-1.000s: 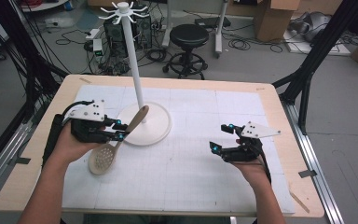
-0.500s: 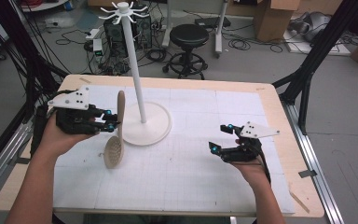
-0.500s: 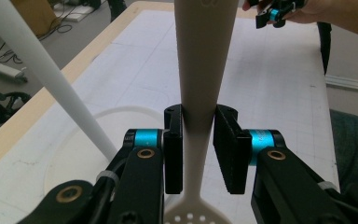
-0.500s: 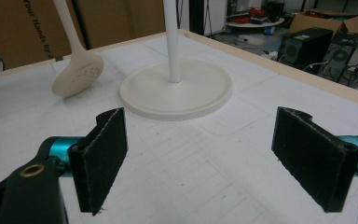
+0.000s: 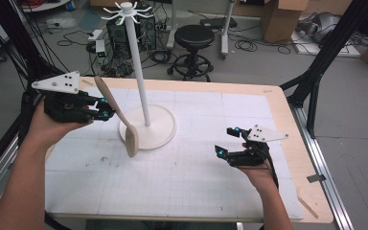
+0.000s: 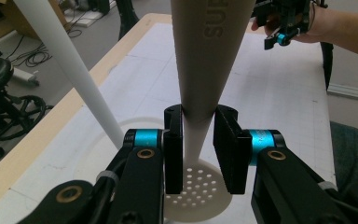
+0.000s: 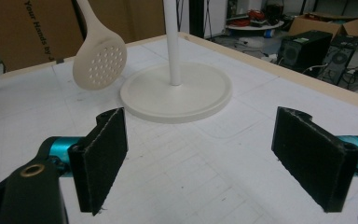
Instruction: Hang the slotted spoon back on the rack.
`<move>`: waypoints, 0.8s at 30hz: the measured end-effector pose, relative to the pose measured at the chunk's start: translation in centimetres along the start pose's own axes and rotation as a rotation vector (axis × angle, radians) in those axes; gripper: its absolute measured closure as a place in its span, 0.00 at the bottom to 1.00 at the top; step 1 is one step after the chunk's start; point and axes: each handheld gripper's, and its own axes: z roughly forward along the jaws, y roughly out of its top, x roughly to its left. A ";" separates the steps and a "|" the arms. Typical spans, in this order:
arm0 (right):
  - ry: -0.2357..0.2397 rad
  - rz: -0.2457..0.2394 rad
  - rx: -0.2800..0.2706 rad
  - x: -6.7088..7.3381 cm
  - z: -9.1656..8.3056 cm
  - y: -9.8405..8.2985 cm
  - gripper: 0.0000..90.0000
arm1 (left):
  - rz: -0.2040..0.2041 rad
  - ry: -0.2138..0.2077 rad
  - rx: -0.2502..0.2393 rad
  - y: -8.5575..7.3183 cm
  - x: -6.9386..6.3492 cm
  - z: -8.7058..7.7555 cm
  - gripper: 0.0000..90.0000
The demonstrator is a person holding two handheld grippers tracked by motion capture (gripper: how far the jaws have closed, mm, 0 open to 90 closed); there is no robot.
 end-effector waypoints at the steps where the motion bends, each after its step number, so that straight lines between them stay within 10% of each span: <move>1: 0.001 -0.001 -0.001 0.0 0.0 0.0 0.20 | 0.002 0.001 0.003 0.3 0.1 -0.1 0.82; 24: 0.001 0.008 -0.010 -0.1 -0.2 0.0 0.20 | -0.009 0.051 0.021 4.2 3.3 -2.0 0.82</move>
